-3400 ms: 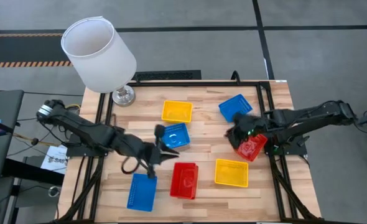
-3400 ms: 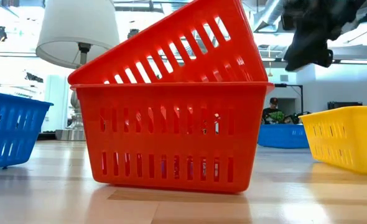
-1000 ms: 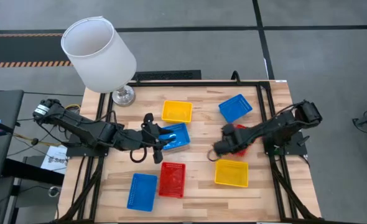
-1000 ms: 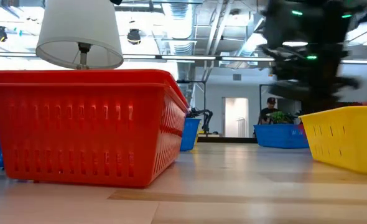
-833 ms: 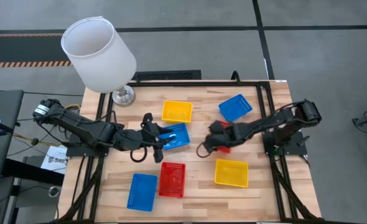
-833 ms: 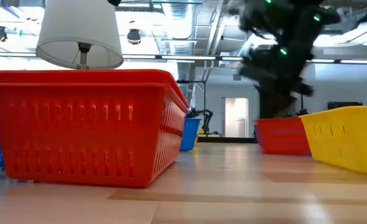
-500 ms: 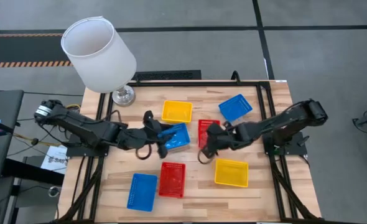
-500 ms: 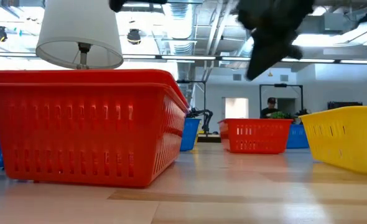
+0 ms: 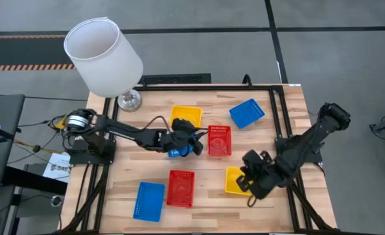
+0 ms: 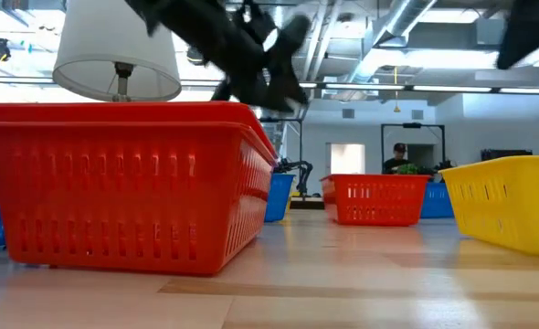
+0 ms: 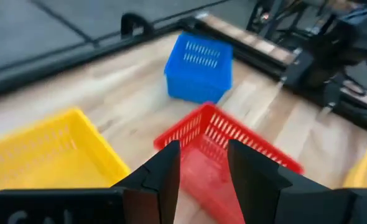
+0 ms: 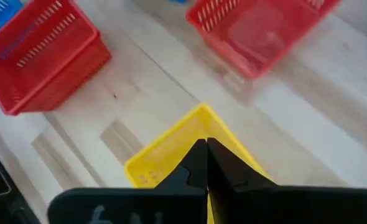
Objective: Stack baskets by color
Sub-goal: Stack the right red bin on top of the left red bin
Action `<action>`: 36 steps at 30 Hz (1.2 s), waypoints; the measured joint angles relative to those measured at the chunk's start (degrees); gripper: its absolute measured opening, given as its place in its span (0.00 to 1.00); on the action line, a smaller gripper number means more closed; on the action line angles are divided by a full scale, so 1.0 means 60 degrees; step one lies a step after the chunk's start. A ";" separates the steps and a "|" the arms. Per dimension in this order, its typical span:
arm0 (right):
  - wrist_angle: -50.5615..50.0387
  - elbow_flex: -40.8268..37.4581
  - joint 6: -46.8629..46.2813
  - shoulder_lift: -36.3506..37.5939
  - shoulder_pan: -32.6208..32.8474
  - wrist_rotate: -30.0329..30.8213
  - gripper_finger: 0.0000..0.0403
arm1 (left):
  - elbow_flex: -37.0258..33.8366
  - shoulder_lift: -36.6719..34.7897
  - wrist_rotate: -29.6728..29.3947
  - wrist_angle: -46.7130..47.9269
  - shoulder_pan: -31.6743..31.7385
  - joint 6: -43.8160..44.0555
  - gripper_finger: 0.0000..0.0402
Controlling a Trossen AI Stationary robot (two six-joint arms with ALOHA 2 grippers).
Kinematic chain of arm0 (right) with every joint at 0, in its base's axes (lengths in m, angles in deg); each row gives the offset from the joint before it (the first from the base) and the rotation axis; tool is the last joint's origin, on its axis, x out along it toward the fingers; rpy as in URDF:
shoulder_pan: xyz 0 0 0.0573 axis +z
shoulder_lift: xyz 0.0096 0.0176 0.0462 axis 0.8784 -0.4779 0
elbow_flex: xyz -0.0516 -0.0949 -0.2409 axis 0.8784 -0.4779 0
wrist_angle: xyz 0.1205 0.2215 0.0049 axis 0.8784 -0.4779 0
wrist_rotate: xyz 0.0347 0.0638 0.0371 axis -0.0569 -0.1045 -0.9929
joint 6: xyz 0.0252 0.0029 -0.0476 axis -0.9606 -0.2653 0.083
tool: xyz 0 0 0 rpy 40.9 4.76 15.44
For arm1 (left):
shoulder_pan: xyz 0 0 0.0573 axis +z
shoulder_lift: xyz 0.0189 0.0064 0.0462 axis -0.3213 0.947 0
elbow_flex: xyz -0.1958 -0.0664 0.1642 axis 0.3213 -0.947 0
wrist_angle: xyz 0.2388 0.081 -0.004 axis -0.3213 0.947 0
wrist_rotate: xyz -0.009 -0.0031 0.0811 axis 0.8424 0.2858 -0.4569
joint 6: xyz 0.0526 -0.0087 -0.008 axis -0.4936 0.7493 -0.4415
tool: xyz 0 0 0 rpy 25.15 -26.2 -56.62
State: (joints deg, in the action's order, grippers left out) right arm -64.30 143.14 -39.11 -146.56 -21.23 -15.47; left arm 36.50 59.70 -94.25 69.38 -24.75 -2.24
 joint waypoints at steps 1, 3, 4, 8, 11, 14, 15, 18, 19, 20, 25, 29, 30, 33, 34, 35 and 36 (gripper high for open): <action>-0.0144 -0.0003 -0.0296 -0.0053 0.0162 0.0016 0.05 | -0.0005 0.0204 0.0051 0.0000 0.0030 0.0173 0.30; -0.0362 -0.0004 -0.0836 -0.0193 0.0441 0.0100 0.05 | 0.0124 0.0670 0.0063 -0.0205 0.0042 0.0293 0.30; -0.0472 -0.0004 -0.1071 -0.0258 0.0551 0.0158 0.05 | 0.0213 0.0897 0.0053 -0.0338 0.0042 0.0293 0.30; -0.0751 -0.0007 -0.1661 -0.0480 0.0758 0.0207 0.06 | 0.1089 0.1935 0.0111 -0.0294 0.0029 0.0294 0.30; -0.0744 -0.0007 -0.1704 -0.0612 0.0799 0.0210 0.06 | 0.2178 0.2732 0.0088 0.0541 -0.0016 0.0272 0.30; -0.0675 0.0000 -0.1702 -0.0648 0.0799 0.0208 0.05 | 0.3440 0.3309 -0.0143 0.2245 -0.0062 0.0362 0.30; -0.0680 -0.0004 -0.1701 -0.0666 0.0808 0.0207 0.05 | 0.3861 0.3463 -0.0183 0.2898 -0.0081 0.0530 0.30; -0.0691 -0.0004 -0.1697 -0.0675 0.0857 0.0214 0.05 | 0.4904 0.3887 -0.0652 0.4518 -0.0132 0.1046 0.30; -0.0702 -0.0004 -0.1672 -0.0675 0.0857 0.0214 0.05 | 0.5142 0.3989 -0.0769 0.4795 -0.0139 0.1190 0.30; -0.0703 -0.0004 -0.1628 -0.0675 0.0860 0.0214 0.05 | 0.5304 0.4017 -0.0829 0.5095 -0.0146 0.1337 0.30; -0.0711 -0.0004 -0.1622 -0.0675 0.0992 0.0226 0.05 | 0.5373 0.4141 -0.0660 0.5524 -0.0151 0.2920 0.30; -0.0724 -0.0004 -0.1615 -0.0675 0.1058 0.0239 0.05 | 0.5400 0.4253 -0.0380 0.5431 -0.0151 0.3582 0.30; -0.0722 -0.0004 -0.1614 -0.0675 0.1055 0.0239 0.05 | 0.5387 0.4284 -0.0342 0.5525 -0.0151 0.3636 0.30; -0.0715 -0.0004 -0.1610 -0.0671 0.1050 0.0242 0.05 | 0.5392 0.4389 -0.0070 0.5414 -0.0147 0.3710 0.30; -0.0703 -0.0004 -0.1607 -0.0671 0.1050 0.0243 0.05 | 0.5399 0.4419 -0.0045 0.5383 -0.0140 0.3727 0.30; -0.0685 -0.0004 -0.1603 -0.0671 0.1050 0.0243 0.05 | 0.5393 0.4434 0.0077 0.5471 -0.0139 0.3746 0.30; -0.0677 -0.0004 -0.1596 -0.0671 0.1050 0.0247 0.05 | 0.5380 0.4450 0.0252 0.5508 -0.0140 0.3757 0.30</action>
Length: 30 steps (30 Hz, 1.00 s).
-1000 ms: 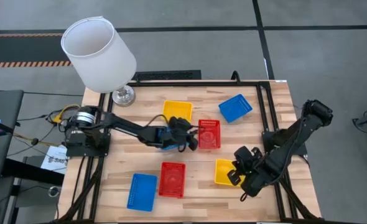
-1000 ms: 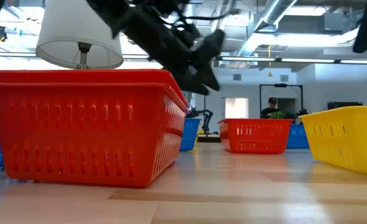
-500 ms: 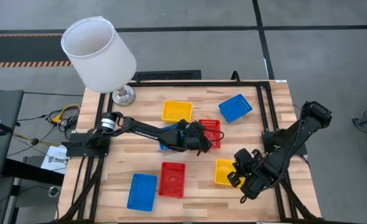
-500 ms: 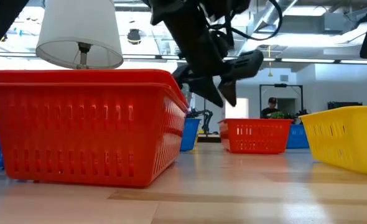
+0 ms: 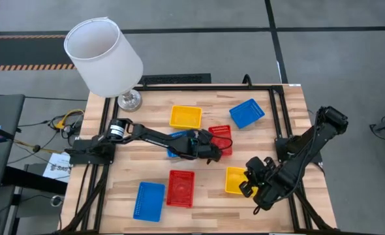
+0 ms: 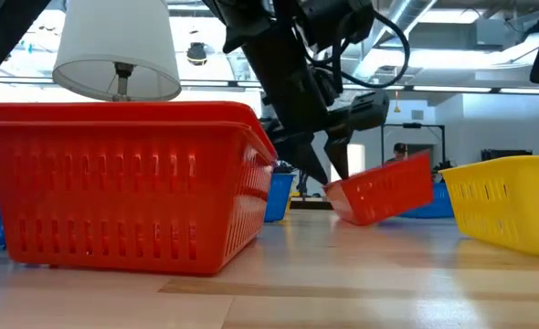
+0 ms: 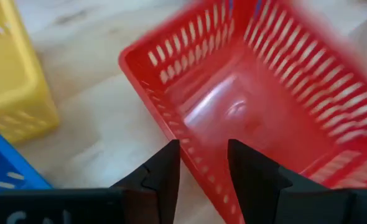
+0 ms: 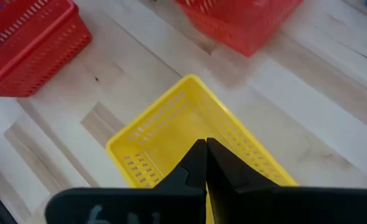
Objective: Stack baskets by color
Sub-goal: Stack the right red bin on top of the left red bin
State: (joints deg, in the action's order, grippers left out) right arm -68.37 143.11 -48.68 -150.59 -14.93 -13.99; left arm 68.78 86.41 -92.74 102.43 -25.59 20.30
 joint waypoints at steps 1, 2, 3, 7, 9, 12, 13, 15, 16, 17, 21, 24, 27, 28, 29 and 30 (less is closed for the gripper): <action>0.0007 0.0000 0.0004 0.0000 0.0000 0.0000 0.05 | 0.0000 0.0016 0.0142 -0.0034 0.0004 0.0005 0.30; 0.0007 0.0000 0.0004 0.0000 0.0000 -0.0001 0.05 | 0.0001 0.0073 0.0205 -0.0094 0.0004 0.0004 0.29; 0.0004 0.0000 0.0004 0.0000 0.0000 0.0000 0.05 | 0.0008 0.0112 0.0186 -0.0180 0.0004 0.0003 0.29; 0.0009 0.0000 0.0004 0.0000 0.0000 0.0000 0.05 | 0.0002 0.0128 0.0387 -0.0164 0.0022 0.0074 0.20; 0.0018 0.0000 0.0004 0.0000 0.0000 0.0000 0.05 | 0.0007 0.0134 0.0515 -0.0185 0.0034 0.0108 0.13; 0.0029 0.0000 0.0004 0.0000 0.0011 0.0000 0.05 | 0.0000 0.0168 0.0617 -0.0411 0.0044 -0.0114 0.03; 0.0031 0.0000 0.0004 0.0000 0.0017 0.0000 0.05 | 0.0002 0.0168 0.0574 -0.0532 0.0044 -0.0155 0.02; 0.0030 0.0000 0.0004 0.0000 0.0038 0.0000 0.05 | 0.0004 0.0168 0.0480 -0.0724 0.0068 -0.0185 0.01; 0.0033 0.0000 0.0004 0.0000 0.0057 0.0000 0.05 | 0.0004 0.0168 0.0473 -0.0741 0.0077 -0.0186 0.01; 0.0036 0.0000 0.0004 0.0000 0.0062 0.0000 0.05 | 0.0004 0.0168 0.0486 -0.0786 0.0082 -0.0201 0.01; 0.0040 0.0000 0.0000 0.0000 0.0189 0.0001 0.05 | 0.0004 0.0164 0.0473 -0.0902 0.0084 -0.0510 0.00; 0.0044 0.0000 -0.0004 0.0000 0.0295 0.0000 0.05 | 0.0038 0.0164 0.0774 -0.0989 0.0087 -0.1113 0.00; 0.0044 0.0000 -0.0022 0.0000 0.0378 0.0004 0.05 | 0.0058 0.0157 0.0847 -0.1028 0.0077 -0.1465 0.00; 0.0044 0.0000 -0.0026 0.0000 0.0375 0.0004 0.05 | 0.0058 0.0157 0.0850 -0.1014 0.0062 -0.1479 0.00; 0.0051 0.0000 -0.0022 0.0000 0.0375 0.0004 0.05 | 0.0058 0.0157 0.0856 -0.1008 0.0062 -0.1508 0.01; 0.0058 0.0000 -0.0022 0.0000 0.0375 0.0004 0.05 | 0.0058 0.0157 0.0882 -0.1008 0.0062 -0.1602 0.02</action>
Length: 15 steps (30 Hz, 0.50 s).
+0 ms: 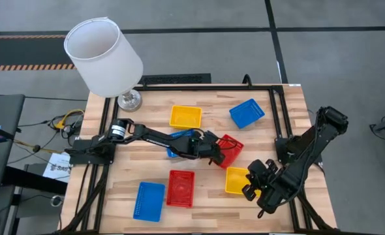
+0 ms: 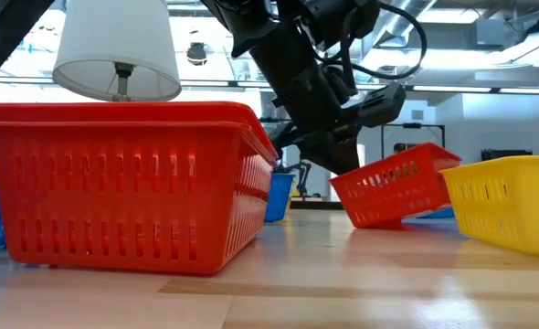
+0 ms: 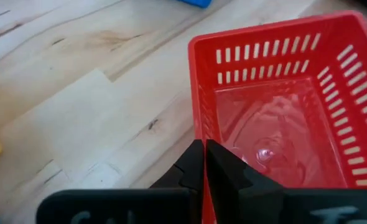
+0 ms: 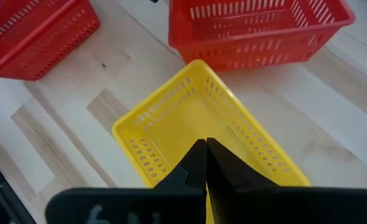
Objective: Stack baskets by color
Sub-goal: Stack the right red bin on top of the left red bin
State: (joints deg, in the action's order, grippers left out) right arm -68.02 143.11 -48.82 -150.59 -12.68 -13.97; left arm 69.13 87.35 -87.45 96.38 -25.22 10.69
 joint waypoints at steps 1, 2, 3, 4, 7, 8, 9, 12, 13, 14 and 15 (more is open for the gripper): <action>-0.0002 0.0000 0.0000 0.0000 0.0000 0.0000 0.05 | 0.0000 0.0000 0.0057 -0.0004 0.0000 -0.0099 0.03; -0.0003 0.0000 0.0000 0.0000 0.0000 0.0000 0.05 | 0.0000 -0.0004 0.0166 -0.0006 0.0000 -0.0159 0.05; -0.0001 0.0000 0.0000 0.0000 0.0000 0.0001 0.05 | 0.0000 -0.0004 0.0324 -0.0003 0.0000 -0.0168 0.08; -0.0008 0.0000 0.0000 0.0000 -0.0001 0.0004 0.05 | 0.0000 -0.0004 0.0463 -0.0006 0.0000 -0.0165 0.12; -0.0010 0.0000 0.0004 0.0000 -0.0004 0.0007 0.05 | 0.0000 -0.0004 0.0661 -0.0101 -0.0021 -0.0179 0.24; -0.0010 0.0000 0.0004 0.0000 -0.0004 0.0004 0.05 | 0.0000 -0.0004 0.0657 -0.0105 -0.0034 -0.0196 0.29; -0.0010 0.0000 0.0004 0.0000 -0.0004 0.0004 0.05 | 0.0000 -0.0004 0.0658 -0.0094 -0.0036 -0.0194 0.33; -0.0007 0.0000 0.0004 0.0000 -0.0004 0.0006 0.05 | 0.0000 -0.0004 0.0770 -0.0112 -0.0036 -0.0190 0.45; -0.0007 0.0000 0.0007 0.0000 -0.0004 0.0005 0.05 | 0.0000 -0.0004 0.0798 -0.0122 -0.0036 -0.0190 0.49; -0.0007 0.0000 0.0008 0.0000 -0.0004 0.0007 0.05 | 0.0000 -0.0004 0.0803 -0.0123 -0.0036 -0.0190 0.52; -0.0007 0.0000 0.0008 0.0000 -0.0004 0.0007 0.05 | 0.0000 -0.0004 0.0805 -0.0117 -0.0034 -0.0185 0.54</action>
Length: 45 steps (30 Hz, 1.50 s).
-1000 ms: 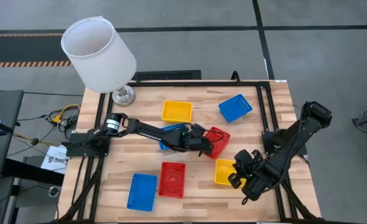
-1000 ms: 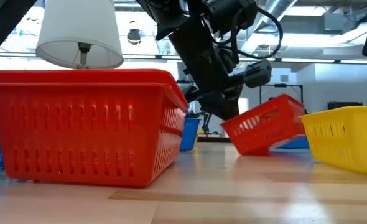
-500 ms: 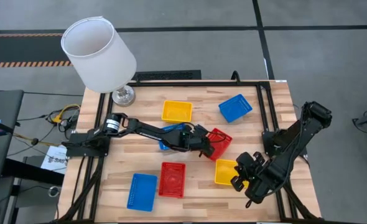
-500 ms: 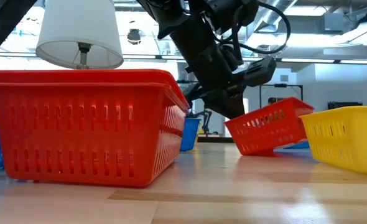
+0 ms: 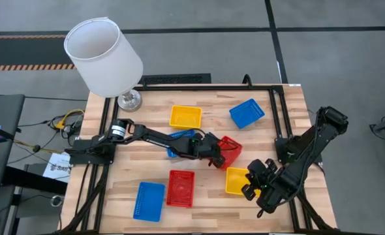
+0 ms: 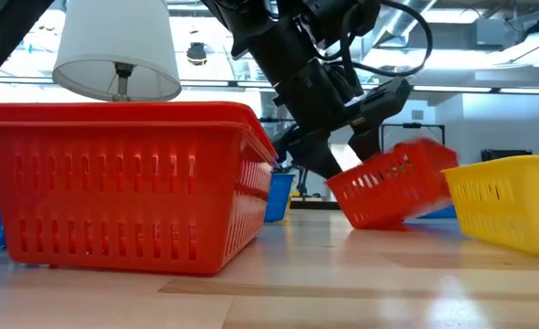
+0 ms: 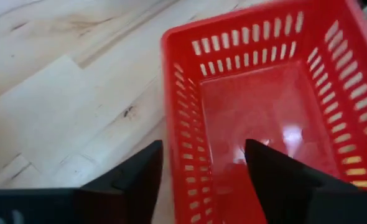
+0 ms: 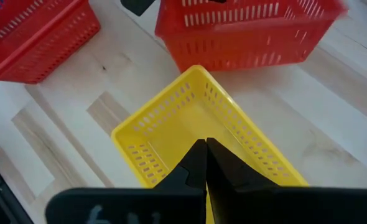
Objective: Stack baskets by color
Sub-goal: Stack the right red bin on top of the left red bin
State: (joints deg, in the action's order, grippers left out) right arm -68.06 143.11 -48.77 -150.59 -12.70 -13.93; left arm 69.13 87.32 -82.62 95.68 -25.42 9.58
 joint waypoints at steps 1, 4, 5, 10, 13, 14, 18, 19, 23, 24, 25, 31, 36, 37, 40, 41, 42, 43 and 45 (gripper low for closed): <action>0.0000 0.0000 0.0000 0.0000 0.0000 0.0000 0.05 | 0.0006 0.0000 0.0019 -0.0003 0.0001 0.0048 0.57; 0.0000 0.0000 0.0004 0.0000 0.0000 -0.0002 0.05 | 0.0158 0.0000 0.0004 0.0083 0.0005 0.0046 0.61; 0.0000 0.0000 0.0004 0.0000 0.0000 -0.0002 0.05 | 0.0253 0.0000 -0.0066 0.0092 0.0005 -0.0086 0.61; 0.0003 0.0000 0.0000 0.0000 0.0000 -0.0001 0.05 | 0.0801 -0.0010 -0.0311 0.0401 0.0046 -0.0734 0.62; 0.0068 0.0000 0.0004 0.0000 0.0000 -0.0004 0.05 | 0.0834 -0.0025 -0.0225 0.0432 0.0052 -0.1041 0.62; 0.0087 0.0000 0.0005 0.0000 0.0000 -0.0004 0.05 | 0.0834 -0.0025 -0.0225 0.0510 0.0055 -0.1126 0.62; 0.0095 0.0000 0.0018 0.0000 0.0000 -0.0004 0.05 | 0.0834 -0.0025 -0.0023 0.0577 0.0152 -0.1518 0.60; 0.0095 0.0000 0.0018 0.0000 0.0000 -0.0004 0.05 | 0.0834 -0.0025 0.0023 0.0631 0.0172 -0.1625 0.59; 0.0095 0.0000 0.0018 0.0000 0.0000 -0.0004 0.05 | 0.0833 -0.0025 0.0086 0.0679 0.0184 -0.1730 0.52; 0.0095 0.0000 0.0018 0.0000 0.0000 -0.0004 0.05 | 0.0828 -0.0020 0.0017 0.0710 0.0167 -0.1763 0.51; 0.0095 0.0000 0.0018 0.0000 0.0000 -0.0004 0.05 | 0.0816 0.0068 -0.0079 0.0687 0.0149 -0.1768 0.50; 0.0181 -0.0004 0.0073 0.0007 -0.0004 -0.0007 0.05 | 0.0772 0.0628 0.0411 0.0727 0.0124 -0.1598 0.47; 0.0193 -0.0007 0.0095 0.0011 -0.0004 -0.0007 0.05 | 0.0780 0.0688 0.0475 0.0636 0.0125 -0.1481 0.45; 0.0178 -0.0007 0.0095 0.0009 -0.0004 -0.0007 0.05 | 0.0780 0.0657 0.0430 0.0619 0.0125 -0.1485 0.43; 0.0164 -0.0007 0.0095 0.0007 -0.0004 -0.0004 0.05 | 0.0787 0.0511 0.0253 0.0522 0.0121 -0.1560 0.34; 0.0167 -0.0007 0.0098 0.0007 -0.0004 -0.0007 0.05 | 0.0801 0.0471 0.0175 0.0502 0.0121 -0.1572 0.30; 0.0174 -0.0007 0.0096 0.0007 -0.0004 -0.0004 0.05 | 0.0801 0.0450 0.0139 0.0580 0.0121 -0.1604 0.26; 0.0171 -0.0007 0.0095 0.0007 -0.0004 -0.0004 0.05 | 0.0798 0.0448 0.0131 0.0655 0.0121 -0.1619 0.22; 0.0179 -0.0007 0.0097 0.0007 0.0004 -0.0004 0.05 | 0.0794 0.0448 0.0154 0.0788 0.0125 -0.1615 0.13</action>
State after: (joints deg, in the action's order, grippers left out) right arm -66.99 143.07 -48.19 -150.54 -12.68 -13.95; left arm 73.90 90.01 -81.70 100.41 -24.67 -0.11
